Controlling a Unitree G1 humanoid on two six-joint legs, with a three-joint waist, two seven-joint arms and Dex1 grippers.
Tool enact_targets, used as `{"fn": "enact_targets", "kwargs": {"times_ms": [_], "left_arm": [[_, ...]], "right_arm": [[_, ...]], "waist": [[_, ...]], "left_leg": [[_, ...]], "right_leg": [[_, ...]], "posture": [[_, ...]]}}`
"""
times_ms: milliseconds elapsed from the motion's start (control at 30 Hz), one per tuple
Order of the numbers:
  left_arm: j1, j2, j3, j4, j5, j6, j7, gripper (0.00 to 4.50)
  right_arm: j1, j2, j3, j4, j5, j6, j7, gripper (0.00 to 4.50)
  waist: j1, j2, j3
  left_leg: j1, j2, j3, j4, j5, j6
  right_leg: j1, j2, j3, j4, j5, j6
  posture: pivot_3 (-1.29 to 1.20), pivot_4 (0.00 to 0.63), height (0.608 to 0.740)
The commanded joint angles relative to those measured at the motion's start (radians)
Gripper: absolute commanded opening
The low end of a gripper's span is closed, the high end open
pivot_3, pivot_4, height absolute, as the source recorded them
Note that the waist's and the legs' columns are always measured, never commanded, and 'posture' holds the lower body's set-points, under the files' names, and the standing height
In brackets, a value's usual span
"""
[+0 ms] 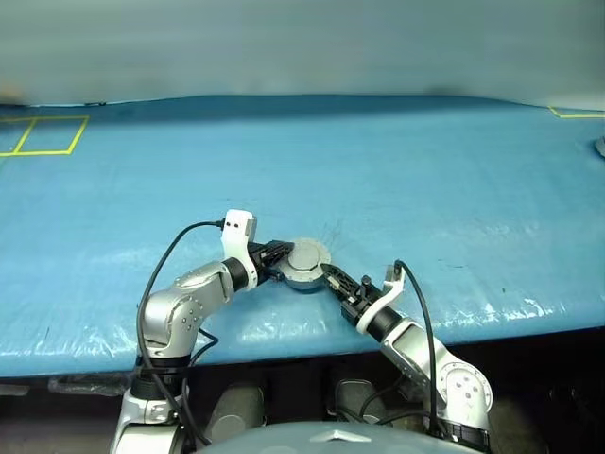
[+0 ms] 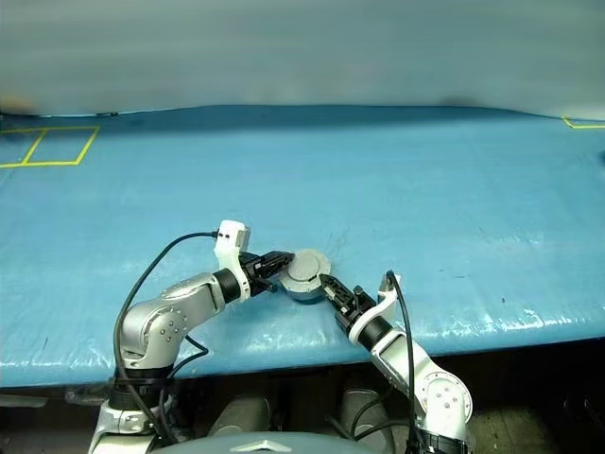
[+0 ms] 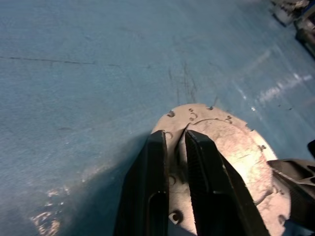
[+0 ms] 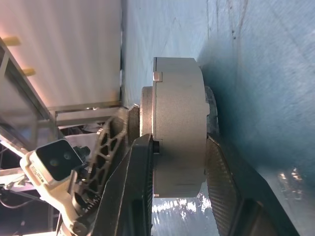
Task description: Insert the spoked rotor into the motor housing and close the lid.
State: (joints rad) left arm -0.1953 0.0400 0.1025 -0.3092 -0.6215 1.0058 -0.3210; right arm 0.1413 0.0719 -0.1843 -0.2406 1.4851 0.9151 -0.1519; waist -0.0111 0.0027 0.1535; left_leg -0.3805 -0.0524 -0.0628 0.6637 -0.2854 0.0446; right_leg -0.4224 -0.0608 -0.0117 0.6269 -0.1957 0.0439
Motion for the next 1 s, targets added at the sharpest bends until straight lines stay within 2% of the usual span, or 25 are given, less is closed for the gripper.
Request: {"fn": "enact_targets", "kwargs": {"times_ms": [33, 133, 267, 433, 667, 833, 1000], "left_arm": [[0.036, -0.057, 0.17, -0.019, -0.167, 0.03, 0.05, 2.19], [0.085, -0.121, 0.281, -0.017, -0.328, 0.072, 0.125, 3.23], [0.145, -0.182, 0.351, -0.01, -0.534, 0.093, 0.223, 4.5], [0.193, -0.226, 0.331, 0.021, -0.779, 0.044, 0.334, 4.5], [0.226, -0.199, 0.229, 0.055, -1.034, -0.042, 0.374, 4.5], [0.25, -0.169, 0.158, 0.072, -1.108, -0.108, 0.418, 4.5], [0.243, -0.142, 0.107, 0.107, -1.125, -0.146, 0.38, 4.5]], "right_arm": [[-0.014, 0.033, 0.014, -0.08, 0.076, -0.046, 0.019, 1.14], [-0.041, 0.036, 0.018, -0.107, 0.101, -0.086, 0.02, 1.14], [-0.085, 0.029, 0.028, -0.124, 0.115, -0.135, 0.015, 1.14], [-0.139, 0.016, 0.057, -0.124, 0.131, -0.161, 0.001, 1.14], [-0.151, 0.009, 0.109, -0.138, 0.146, -0.165, -0.019, 1.14], [-0.142, 0.01, 0.148, -0.147, 0.16, -0.157, -0.032, 1.14], [-0.12, 0.003, 0.186, -0.162, 0.179, -0.146, -0.038, 1.14]], "waist": [[-0.002, 0.0, 0.0], [-0.001, 0.0, 0.0], [0.0, -0.003, 0.002], [0.002, -0.003, 0.002], [0.001, -0.003, 0.002], [0.0, -0.003, 0.002], [0.0, -0.003, 0.002]], "left_leg": [[0.0, 0.0, 0.001, 0.0, 0.0, 0.0], [-0.003, 0.001, 0.001, 0.0, 0.002, -0.003], [-0.004, 0.001, 0.001, 0.001, 0.001, -0.002], [-0.004, 0.0, 0.001, 0.003, 0.001, -0.002], [-0.004, 0.0, 0.002, 0.002, 0.002, -0.003], [-0.004, 0.0, 0.002, 0.002, 0.002, -0.004], [-0.004, -0.001, 0.003, 0.002, 0.002, -0.003]], "right_leg": [[-0.001, 0.0, 0.0, 0.0, 0.0, 0.0], [-0.004, 0.0, 0.001, 0.001, 0.0, 0.0], [-0.004, 0.0, 0.001, 0.001, 0.0, 0.0], [-0.004, 0.0, 0.001, 0.001, 0.001, 0.0], [-0.004, 0.0, 0.002, 0.001, 0.001, 0.0], [-0.004, 0.0, 0.003, 0.001, 0.001, 0.0], [-0.004, 0.002, 0.003, 0.001, 0.001, 0.0]], "posture": [[0.0, 0.15, 0.74], [0.0, 0.15, 0.74], [0.0, 0.15, 0.74], [0.0, 0.15, 0.74], [0.0, 0.15, 0.74], [0.0, 0.15, 0.74], [0.0, 0.15, 0.74]]}}
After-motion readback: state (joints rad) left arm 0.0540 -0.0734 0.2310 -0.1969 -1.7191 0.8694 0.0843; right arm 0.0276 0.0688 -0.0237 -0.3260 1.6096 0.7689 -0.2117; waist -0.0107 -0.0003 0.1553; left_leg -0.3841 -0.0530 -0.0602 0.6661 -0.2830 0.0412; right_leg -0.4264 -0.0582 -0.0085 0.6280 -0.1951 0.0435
